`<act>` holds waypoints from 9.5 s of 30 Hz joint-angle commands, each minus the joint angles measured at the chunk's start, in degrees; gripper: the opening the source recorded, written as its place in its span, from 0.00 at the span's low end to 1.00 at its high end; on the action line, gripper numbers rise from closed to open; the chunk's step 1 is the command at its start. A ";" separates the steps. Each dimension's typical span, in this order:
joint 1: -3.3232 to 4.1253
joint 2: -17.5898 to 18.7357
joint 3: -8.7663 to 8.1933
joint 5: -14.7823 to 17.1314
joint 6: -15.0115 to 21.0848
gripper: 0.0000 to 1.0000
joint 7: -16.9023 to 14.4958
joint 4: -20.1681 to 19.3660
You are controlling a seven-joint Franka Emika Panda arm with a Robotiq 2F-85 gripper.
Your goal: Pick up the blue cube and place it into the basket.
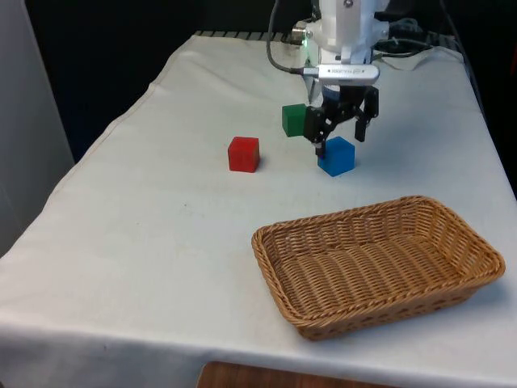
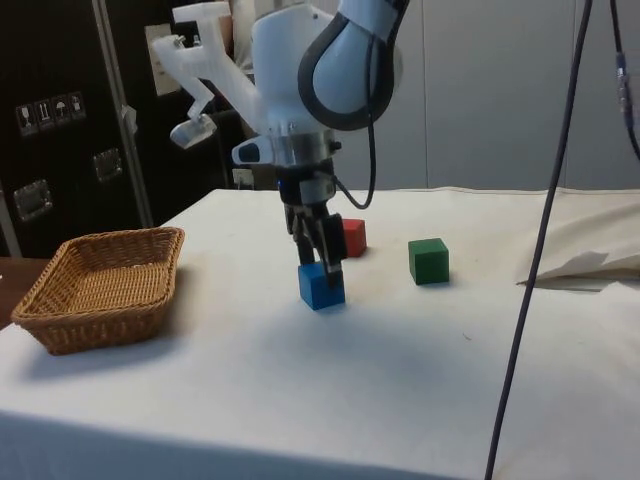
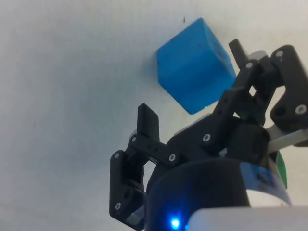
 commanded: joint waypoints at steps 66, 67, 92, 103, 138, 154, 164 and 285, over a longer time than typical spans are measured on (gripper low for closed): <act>-0.80 3.67 -1.09 0.52 1.32 0.91 0.63 2.35; -0.86 3.67 -1.03 0.57 1.32 0.70 0.57 2.35; -0.57 0.74 -1.38 0.11 -2.58 0.02 0.97 3.95; -0.63 -3.15 -1.32 0.23 -9.63 0.02 0.86 7.51; -0.74 -0.06 -0.29 5.44 -16.10 0.02 -1.89 23.20; -0.74 3.61 0.40 10.71 -15.24 0.02 -3.15 28.30; -0.11 4.76 0.46 11.52 -15.18 0.02 -0.52 30.08; 5.27 33.52 0.63 2.01 -13.81 1.00 26.87 62.34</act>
